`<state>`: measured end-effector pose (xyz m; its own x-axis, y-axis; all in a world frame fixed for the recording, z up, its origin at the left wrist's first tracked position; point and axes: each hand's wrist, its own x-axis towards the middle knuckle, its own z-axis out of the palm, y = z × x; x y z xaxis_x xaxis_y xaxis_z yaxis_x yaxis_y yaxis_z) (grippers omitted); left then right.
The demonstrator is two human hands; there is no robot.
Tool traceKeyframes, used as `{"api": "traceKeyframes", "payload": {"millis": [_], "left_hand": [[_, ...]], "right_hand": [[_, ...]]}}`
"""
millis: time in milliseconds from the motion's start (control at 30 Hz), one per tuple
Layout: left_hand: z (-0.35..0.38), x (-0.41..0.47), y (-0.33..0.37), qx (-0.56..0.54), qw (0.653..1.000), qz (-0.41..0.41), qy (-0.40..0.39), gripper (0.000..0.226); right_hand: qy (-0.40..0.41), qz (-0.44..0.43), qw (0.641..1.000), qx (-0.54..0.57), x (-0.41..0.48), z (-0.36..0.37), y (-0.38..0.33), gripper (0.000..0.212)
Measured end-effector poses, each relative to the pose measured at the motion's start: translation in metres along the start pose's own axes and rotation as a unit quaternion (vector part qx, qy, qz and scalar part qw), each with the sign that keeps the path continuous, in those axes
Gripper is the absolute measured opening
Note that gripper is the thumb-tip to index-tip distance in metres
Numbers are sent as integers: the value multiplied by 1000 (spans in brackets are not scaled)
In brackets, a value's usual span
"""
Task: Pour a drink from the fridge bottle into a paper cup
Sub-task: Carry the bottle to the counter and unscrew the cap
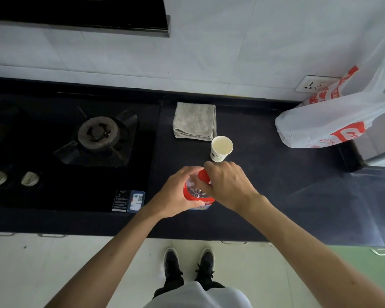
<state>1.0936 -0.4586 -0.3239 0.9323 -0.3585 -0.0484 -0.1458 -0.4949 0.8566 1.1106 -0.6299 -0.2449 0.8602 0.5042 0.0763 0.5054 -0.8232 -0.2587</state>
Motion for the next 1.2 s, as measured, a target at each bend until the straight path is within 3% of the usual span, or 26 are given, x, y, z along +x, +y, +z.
{"api": "traceKeyframes", "payload": {"millis": [133, 367, 633, 733, 867, 967, 1100, 1200], "left_hand": [[-1, 1, -1, 0, 1000, 3, -6, 84], [1, -2, -1, 5, 1000, -28, 2, 83], [2, -2, 0, 1, 1000, -19, 1, 82], [3, -2, -2, 5, 1000, -31, 3, 84], [4, -4, -1, -2, 999, -42, 13, 84], [2, -5, 3, -11, 999, -39, 12, 84], [2, -5, 4, -6, 999, -40, 14, 80], [2, -3, 3, -12, 999, -32, 10, 81]], "right_hand": [[-71, -89, 994, 1, 4, -15, 9, 34], [-149, -175, 971, -60, 8, -38, 15, 44], [13, -135, 988, -71, 4, -17, 2, 33], [-12, -173, 981, -82, 4, -17, 5, 29], [-65, -221, 965, -122, 4, -27, 9, 54], [-53, -234, 963, -118, 3, -31, 11, 56], [-23, -190, 976, -105, 5, -33, 4, 35], [8, -132, 986, -99, 7, -31, 1, 38]]}}
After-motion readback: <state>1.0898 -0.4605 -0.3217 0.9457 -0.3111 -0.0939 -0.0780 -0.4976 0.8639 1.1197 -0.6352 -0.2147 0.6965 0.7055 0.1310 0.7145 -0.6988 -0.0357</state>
